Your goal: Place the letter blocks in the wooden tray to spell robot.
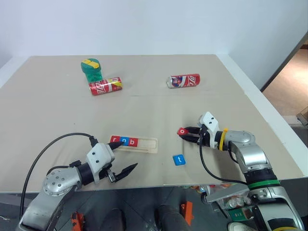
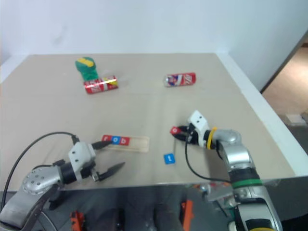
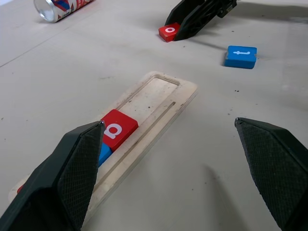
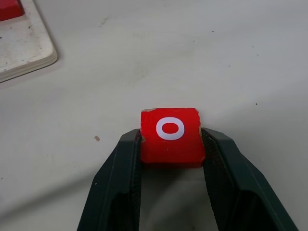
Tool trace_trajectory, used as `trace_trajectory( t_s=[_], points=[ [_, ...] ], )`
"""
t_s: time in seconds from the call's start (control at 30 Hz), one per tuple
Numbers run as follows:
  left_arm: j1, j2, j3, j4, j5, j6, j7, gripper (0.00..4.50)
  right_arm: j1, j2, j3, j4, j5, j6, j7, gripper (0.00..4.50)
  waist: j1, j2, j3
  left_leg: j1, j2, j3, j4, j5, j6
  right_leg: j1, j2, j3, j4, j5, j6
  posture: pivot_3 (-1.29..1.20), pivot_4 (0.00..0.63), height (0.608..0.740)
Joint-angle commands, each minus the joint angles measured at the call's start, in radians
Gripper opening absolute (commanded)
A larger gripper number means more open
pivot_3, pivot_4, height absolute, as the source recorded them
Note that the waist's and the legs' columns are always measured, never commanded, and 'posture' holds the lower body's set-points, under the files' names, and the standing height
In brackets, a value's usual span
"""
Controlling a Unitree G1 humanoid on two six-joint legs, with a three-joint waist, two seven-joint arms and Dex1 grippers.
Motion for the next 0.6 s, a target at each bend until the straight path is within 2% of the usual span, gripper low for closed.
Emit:
trace_trajectory(
  t_s=[0.03, 0.27, 0.6],
  points=[
    [0.008, -0.021, 0.04, -0.022, -0.012, 0.007, 0.046, 4.5, -0.062, 0.033, 0.027, -0.088, 0.049, 0.044, 0.033, 1.25, -0.004, 0.001, 0.001, 0.0, 0.0, 0.0, 0.0, 0.0, 0.0, -0.001, 0.0, 0.001, 0.0, 0.0, 0.0, 0.0, 0.15, 0.74],
    [0.019, -0.086, 0.068, -0.036, -0.014, 0.07, 0.159, 4.5, -0.139, 0.099, 0.165, -0.225, 0.079, 0.124, 0.116, 1.25, -0.001, 0.002, 0.002, -0.003, 0.001, 0.0, -0.001, 0.0, 0.0, -0.002, 0.001, 0.0, 0.0, 0.002, 0.005, 0.0, 0.15, 0.74],
    [0.039, -0.096, 0.048, -0.056, 0.011, 0.076, 0.193, 4.5, -0.169, 0.139, 0.276, -0.152, 0.029, 0.048, 0.146, 1.25, 0.005, 0.002, 0.002, -0.009, -0.002, -0.002, -0.001, -0.001, -0.002, -0.005, -0.004, -0.002, -0.001, -0.002, 0.009, 0.0, 0.15, 0.74]
  ],
)
